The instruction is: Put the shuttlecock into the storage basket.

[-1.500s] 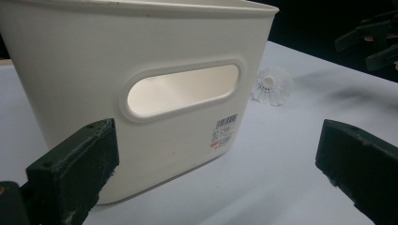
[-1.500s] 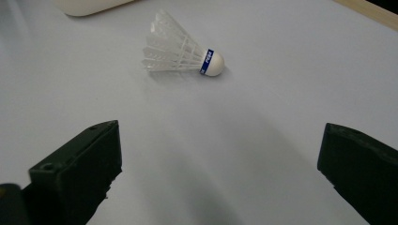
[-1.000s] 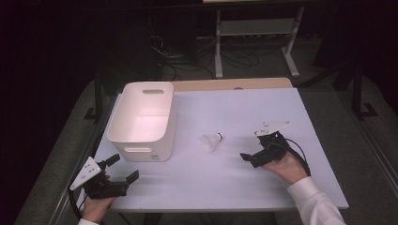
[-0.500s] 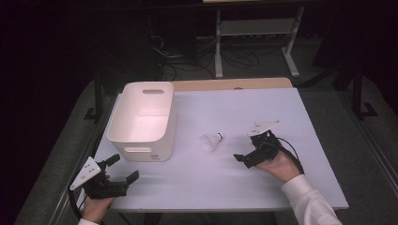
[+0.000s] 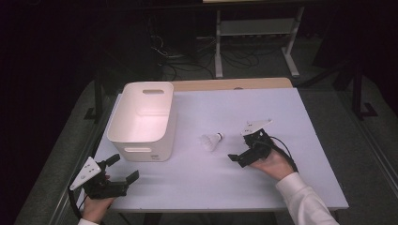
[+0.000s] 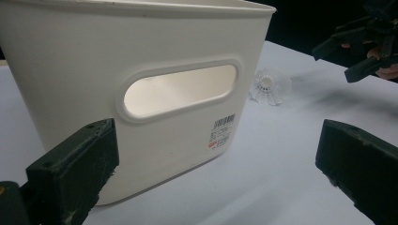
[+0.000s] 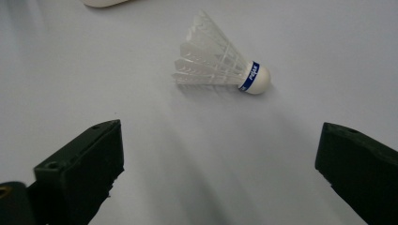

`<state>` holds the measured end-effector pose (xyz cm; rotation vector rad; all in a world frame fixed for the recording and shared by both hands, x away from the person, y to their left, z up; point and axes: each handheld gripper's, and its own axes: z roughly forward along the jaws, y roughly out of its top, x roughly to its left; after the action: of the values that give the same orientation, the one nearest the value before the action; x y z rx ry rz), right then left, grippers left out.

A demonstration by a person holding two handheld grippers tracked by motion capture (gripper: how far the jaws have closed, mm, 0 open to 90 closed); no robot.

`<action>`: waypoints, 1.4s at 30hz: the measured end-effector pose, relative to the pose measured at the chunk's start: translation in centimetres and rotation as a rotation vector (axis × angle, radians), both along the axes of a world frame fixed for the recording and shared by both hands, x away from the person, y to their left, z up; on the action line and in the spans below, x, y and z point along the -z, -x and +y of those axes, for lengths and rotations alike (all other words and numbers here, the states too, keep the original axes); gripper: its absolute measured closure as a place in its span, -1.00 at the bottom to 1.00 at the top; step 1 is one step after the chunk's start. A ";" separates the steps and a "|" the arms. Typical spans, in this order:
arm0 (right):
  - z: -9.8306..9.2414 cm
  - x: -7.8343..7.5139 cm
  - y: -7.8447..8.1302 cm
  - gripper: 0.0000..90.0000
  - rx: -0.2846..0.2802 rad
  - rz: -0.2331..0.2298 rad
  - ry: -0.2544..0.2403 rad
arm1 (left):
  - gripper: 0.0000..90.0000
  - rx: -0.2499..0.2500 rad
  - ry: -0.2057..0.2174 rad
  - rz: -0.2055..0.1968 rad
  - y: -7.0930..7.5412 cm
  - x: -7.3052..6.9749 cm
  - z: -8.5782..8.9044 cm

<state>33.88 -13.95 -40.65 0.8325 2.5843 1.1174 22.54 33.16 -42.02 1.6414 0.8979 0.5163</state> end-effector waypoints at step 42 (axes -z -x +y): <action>5.1 1.4 -1.9 0.81 -0.125 0.060 0.123 | -1.00 0.008 -0.001 -0.004 0.0 0.0 0.0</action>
<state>35.80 -8.87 -42.07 0.6962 2.7565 0.9657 22.58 33.19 -41.99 1.6439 0.8883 0.5149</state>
